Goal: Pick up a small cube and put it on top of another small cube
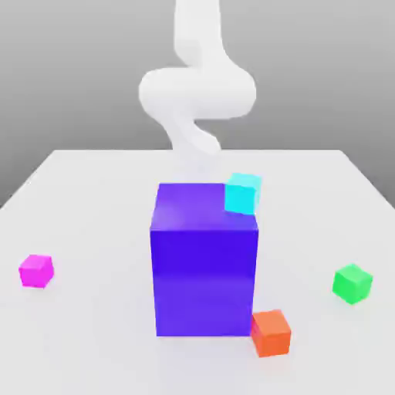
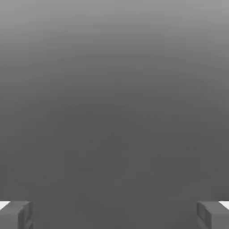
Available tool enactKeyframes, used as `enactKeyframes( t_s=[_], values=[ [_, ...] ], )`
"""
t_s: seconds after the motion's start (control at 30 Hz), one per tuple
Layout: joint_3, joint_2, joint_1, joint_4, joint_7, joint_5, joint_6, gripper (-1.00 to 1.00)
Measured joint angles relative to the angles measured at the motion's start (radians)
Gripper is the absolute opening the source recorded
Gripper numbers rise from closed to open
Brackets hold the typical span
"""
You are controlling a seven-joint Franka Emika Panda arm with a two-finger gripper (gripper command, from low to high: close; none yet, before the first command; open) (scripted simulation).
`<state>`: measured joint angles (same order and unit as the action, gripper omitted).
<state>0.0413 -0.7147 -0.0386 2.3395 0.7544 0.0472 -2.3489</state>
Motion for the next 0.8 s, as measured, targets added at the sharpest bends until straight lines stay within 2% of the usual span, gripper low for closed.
enactKeyframes(
  t_s=[0.3, 0.5, 0.6, 0.7, 0.8],
  values=[
    [0.21, 0.302, -0.133, 0.142, -0.203, 0.122, -0.174, 0.0],
    [0.38, 0.503, -0.204, 0.237, -0.399, 0.114, -0.295, 0.0],
    [0.462, 0.611, -0.232, 0.286, -0.537, 0.054, -0.358, 0.0],
    [0.496, 0.727, -0.313, 0.334, -0.724, -0.074, -0.419, 0.0],
    [0.434, 0.845, -0.41, 0.363, -0.92, -0.243, -0.478, 0.0]
  ],
)
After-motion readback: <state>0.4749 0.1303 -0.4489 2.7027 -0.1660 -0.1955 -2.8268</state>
